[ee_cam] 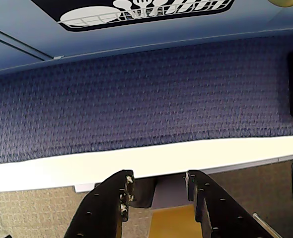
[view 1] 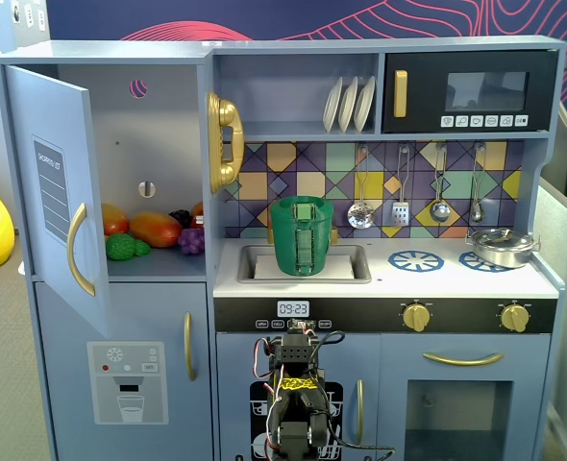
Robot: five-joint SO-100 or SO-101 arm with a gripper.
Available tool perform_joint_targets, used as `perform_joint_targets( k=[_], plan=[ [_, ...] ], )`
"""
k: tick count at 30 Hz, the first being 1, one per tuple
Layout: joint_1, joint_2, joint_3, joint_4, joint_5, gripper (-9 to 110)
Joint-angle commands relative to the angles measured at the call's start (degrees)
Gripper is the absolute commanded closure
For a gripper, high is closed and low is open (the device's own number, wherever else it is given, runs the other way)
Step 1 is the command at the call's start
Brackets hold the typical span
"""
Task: Take off the lid from the green recipient and place it on the counter
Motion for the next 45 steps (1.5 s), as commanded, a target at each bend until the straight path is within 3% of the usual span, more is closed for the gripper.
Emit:
perform_joint_targets(
  k=[1,18,21,26,36,45],
  plan=[
    [-1.8,-0.4,0.9,10.4,-0.8,101],
    [-0.6,-0.4,-0.4,6.1,-3.6,101],
    [-1.0,-0.8,-8.9,-0.3,1.6,101],
    [1.3,-8.0,-28.3,-11.2,-6.0,101],
    [6.8,-20.0,-50.1,-31.3,-8.1,63],
    [6.2,-30.7,-60.6,-40.8,-8.4,59]
  ],
)
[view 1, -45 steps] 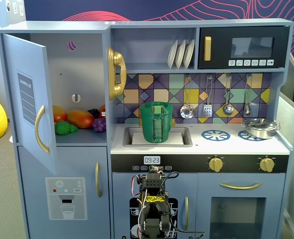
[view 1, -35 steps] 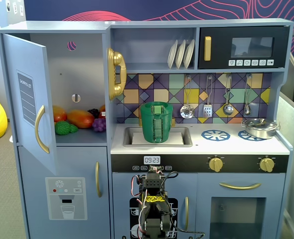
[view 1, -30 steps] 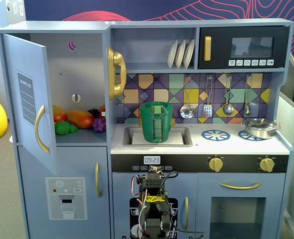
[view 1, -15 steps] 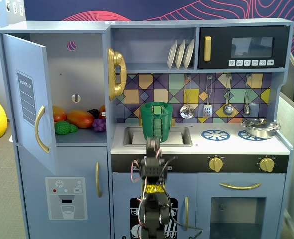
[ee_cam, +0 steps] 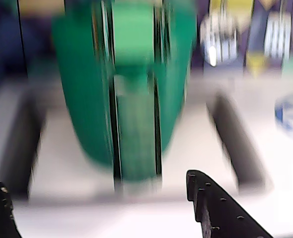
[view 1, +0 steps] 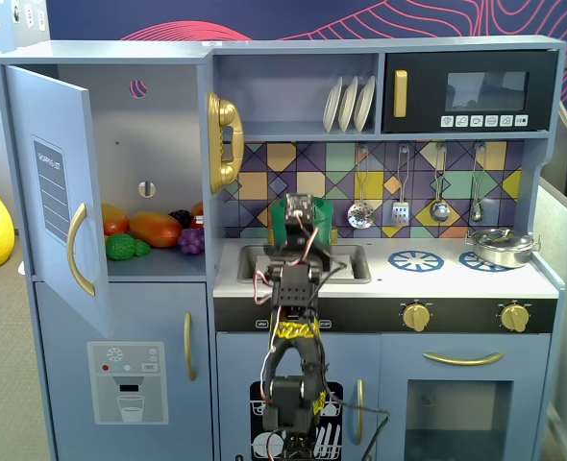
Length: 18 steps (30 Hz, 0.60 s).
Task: Take off the lid from the green recipient and place it on the counter
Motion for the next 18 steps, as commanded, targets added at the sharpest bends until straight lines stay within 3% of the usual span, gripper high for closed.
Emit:
perform_joint_targets(
  k=[1,18],
  plan=[
    [0.5,-6.1,-7.8,-5.2,-0.9,59],
    [0.7,-28.4,-23.6,-15.4,-3.0,62]
  ],
)
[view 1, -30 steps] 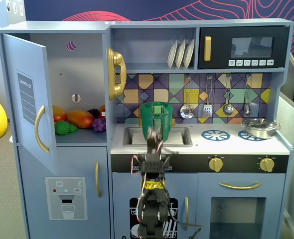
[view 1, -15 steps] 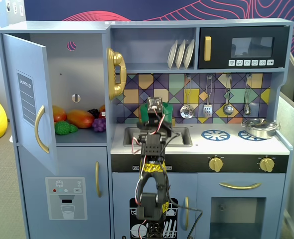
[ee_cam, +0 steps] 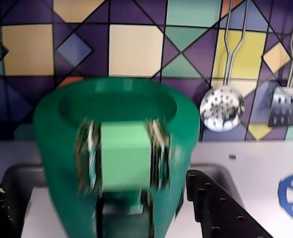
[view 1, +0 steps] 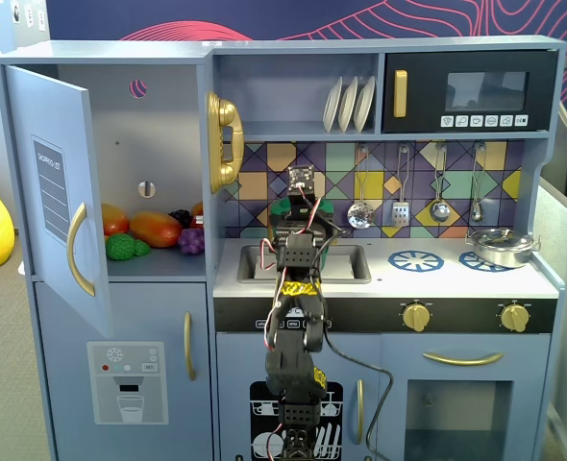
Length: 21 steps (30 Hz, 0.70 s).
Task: Take off the lid from the green recipient and place it on the counter
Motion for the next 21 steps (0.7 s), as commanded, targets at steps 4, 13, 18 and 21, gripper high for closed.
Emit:
perform_joint_targets(
  k=[4,13,18,21],
  plan=[
    [0.7,-7.5,-10.5,-2.3,-0.9,63],
    [0.7,-12.0,-13.7,-2.3,-0.7,68],
    [-0.5,-13.5,-15.1,-1.2,-2.2,90],
    [-1.1,-13.8,-15.2,-0.9,-2.8,101]
  ],
)
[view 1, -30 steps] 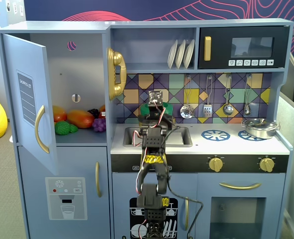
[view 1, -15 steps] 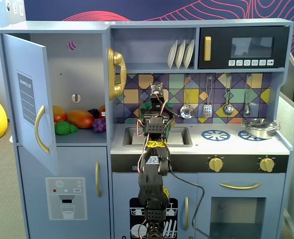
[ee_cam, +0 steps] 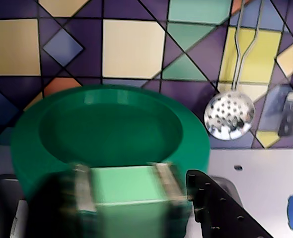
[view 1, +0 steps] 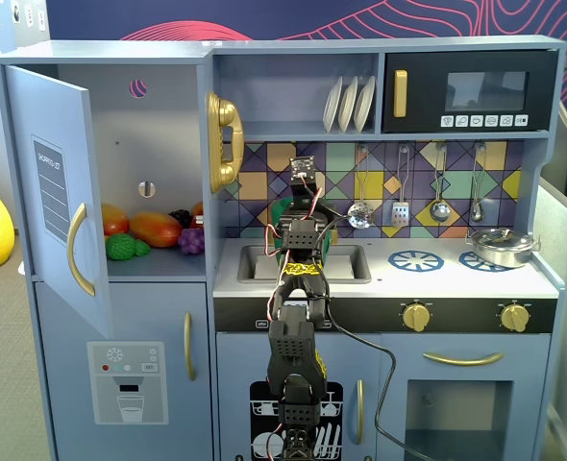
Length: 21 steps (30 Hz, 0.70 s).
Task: Take off the lid from the green recipient and place it on the counter
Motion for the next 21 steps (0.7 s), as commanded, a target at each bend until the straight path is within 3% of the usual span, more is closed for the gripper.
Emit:
perform_joint_targets(
  k=[1,13,21],
  plan=[
    [-1.1,-0.1,-3.9,-0.6,-0.7,101],
    [0.3,-0.1,-13.4,-1.1,-3.7,101],
    [15.4,1.1,-13.6,-0.2,-3.6,101]
  ],
)
